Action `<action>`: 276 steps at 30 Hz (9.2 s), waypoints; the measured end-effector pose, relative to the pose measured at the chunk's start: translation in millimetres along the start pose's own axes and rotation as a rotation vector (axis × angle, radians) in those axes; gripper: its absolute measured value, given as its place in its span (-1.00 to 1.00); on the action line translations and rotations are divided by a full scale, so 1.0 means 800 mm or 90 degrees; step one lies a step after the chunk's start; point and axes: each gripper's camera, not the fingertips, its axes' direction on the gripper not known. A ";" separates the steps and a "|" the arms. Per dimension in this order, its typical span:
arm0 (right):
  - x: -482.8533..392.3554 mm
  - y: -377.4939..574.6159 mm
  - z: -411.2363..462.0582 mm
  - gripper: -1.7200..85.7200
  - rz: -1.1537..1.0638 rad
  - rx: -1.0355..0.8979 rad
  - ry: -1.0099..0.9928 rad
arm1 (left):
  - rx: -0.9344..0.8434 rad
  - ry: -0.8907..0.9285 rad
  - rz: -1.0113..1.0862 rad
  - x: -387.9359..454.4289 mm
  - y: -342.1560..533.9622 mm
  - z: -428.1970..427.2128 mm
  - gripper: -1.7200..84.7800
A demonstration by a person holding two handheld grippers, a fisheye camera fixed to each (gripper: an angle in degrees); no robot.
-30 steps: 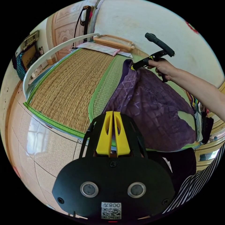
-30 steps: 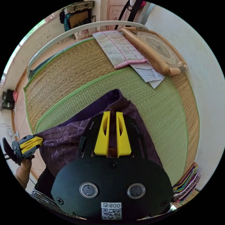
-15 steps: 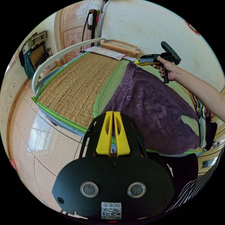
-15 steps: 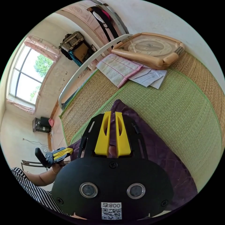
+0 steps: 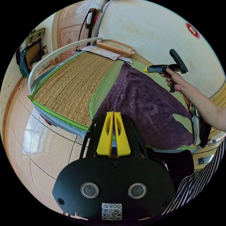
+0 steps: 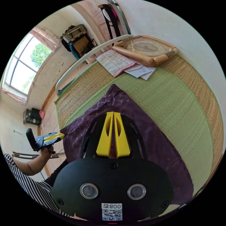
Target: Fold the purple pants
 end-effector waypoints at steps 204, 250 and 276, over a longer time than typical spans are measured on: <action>-0.124 0.500 -0.650 -0.96 0.231 -0.046 0.046 | -0.283 0.021 0.239 0.870 -0.348 0.145 -0.91; 0.095 -0.009 -0.125 -0.80 -0.030 -0.129 0.198 | -0.275 -0.113 0.468 0.599 -0.812 -0.141 -0.77; 0.152 -0.031 -0.034 -0.81 -0.030 -0.110 0.183 | -0.356 -0.129 0.481 0.622 -0.871 -0.202 -0.75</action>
